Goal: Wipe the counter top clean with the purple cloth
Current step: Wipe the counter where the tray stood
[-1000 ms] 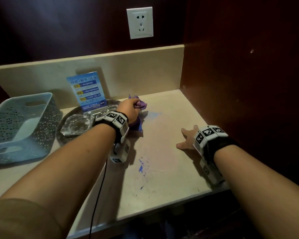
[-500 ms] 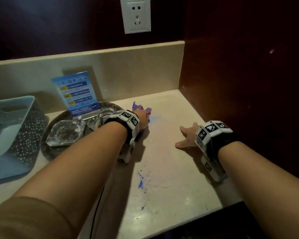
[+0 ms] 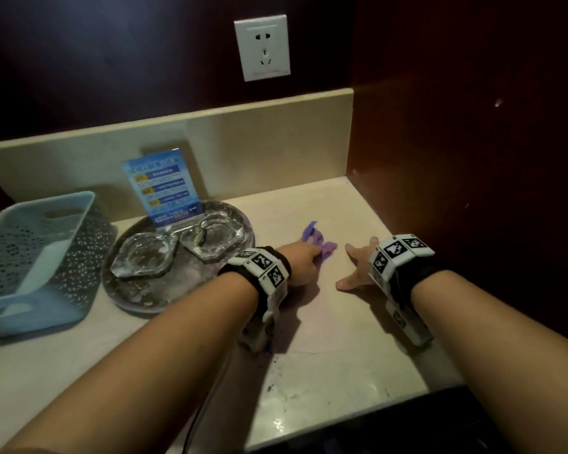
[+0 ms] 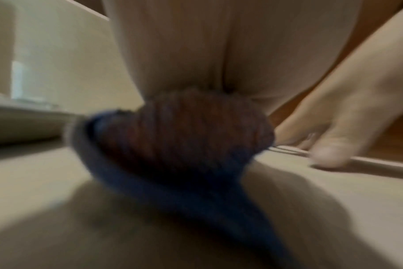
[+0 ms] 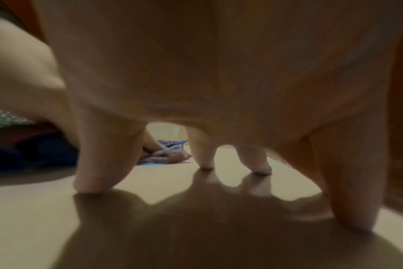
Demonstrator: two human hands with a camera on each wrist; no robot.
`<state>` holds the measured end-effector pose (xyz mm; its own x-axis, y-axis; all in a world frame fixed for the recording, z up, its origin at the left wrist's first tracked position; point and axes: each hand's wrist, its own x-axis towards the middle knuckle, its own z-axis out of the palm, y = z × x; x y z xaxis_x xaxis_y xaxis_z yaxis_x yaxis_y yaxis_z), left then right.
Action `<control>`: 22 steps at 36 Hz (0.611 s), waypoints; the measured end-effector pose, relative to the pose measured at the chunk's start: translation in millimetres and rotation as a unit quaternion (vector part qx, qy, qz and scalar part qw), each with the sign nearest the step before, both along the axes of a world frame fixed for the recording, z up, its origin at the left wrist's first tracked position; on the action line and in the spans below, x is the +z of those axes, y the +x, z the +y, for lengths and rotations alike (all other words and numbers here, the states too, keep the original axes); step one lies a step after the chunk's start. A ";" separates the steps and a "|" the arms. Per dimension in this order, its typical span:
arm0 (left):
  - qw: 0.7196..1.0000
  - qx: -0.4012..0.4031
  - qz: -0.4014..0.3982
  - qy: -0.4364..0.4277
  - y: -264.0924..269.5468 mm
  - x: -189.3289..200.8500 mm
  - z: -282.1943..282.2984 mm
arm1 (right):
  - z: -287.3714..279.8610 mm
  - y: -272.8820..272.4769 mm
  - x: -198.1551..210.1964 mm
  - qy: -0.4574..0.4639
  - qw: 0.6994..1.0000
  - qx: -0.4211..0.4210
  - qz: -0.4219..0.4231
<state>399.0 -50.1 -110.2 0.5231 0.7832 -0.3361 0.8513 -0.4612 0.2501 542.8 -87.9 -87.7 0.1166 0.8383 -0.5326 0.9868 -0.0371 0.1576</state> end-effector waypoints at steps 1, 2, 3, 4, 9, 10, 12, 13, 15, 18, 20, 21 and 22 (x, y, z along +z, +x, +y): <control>1.000 0.007 0.008 0.001 -2.4 2.2 -0.7 | -1.2 -0.2 0.6 0.004 1.000 0.000 -0.002; 1.000 0.009 0.006 0.004 -6.5 3.6 -0.5 | -2.4 -0.3 1.0 0.009 1.000 0.000 -0.003; 0.999 0.018 -0.011 0.025 -10.6 10.8 -2.9 | -3.4 -0.5 1.2 0.013 1.000 0.001 -0.004; 0.998 0.034 -0.031 0.052 -16.1 15.2 -0.4 | -4.2 -0.4 1.5 0.015 1.000 0.002 -0.006; 0.975 0.134 -0.086 0.157 -41.3 39.2 26.8 | -4.5 0.2 -0.3 0.015 1.000 0.004 -0.011; 0.972 0.147 -0.081 0.162 -41.9 39.3 34.6 | -4.2 0.8 -0.1 0.017 1.000 0.006 -0.011; 0.973 0.156 -0.056 0.161 -37.9 37.3 44.4 | -4.1 2.2 1.2 0.014 1.000 0.006 -0.007; 0.974 0.154 -0.042 0.163 -33.7 34.2 49.3 | -4.3 2.5 2.0 0.010 1.000 0.005 -0.002; 0.974 0.155 -0.008 0.165 -24.0 25.7 61.0 | -5.4 3.3 2.3 0.009 1.000 0.004 0.007; 0.974 0.142 0.110 0.139 -13.6 13.8 74.9 | -6.1 5.6 -1.2 0.008 1.000 0.003 0.016; 0.964 0.124 0.203 0.119 -14.0 3.9 80.0 | -5.5 5.8 -3.8 0.006 1.000 -0.007 0.017; 0.958 0.116 0.237 0.110 -15.5 -1.6 83.5 | -3.4 4.9 -5.4 0.004 1.000 -0.014 0.017; 0.955 0.113 0.258 0.096 -18.5 -7.1 87.2 | -1.4 4.0 -6.2 0.000 1.000 -0.020 0.018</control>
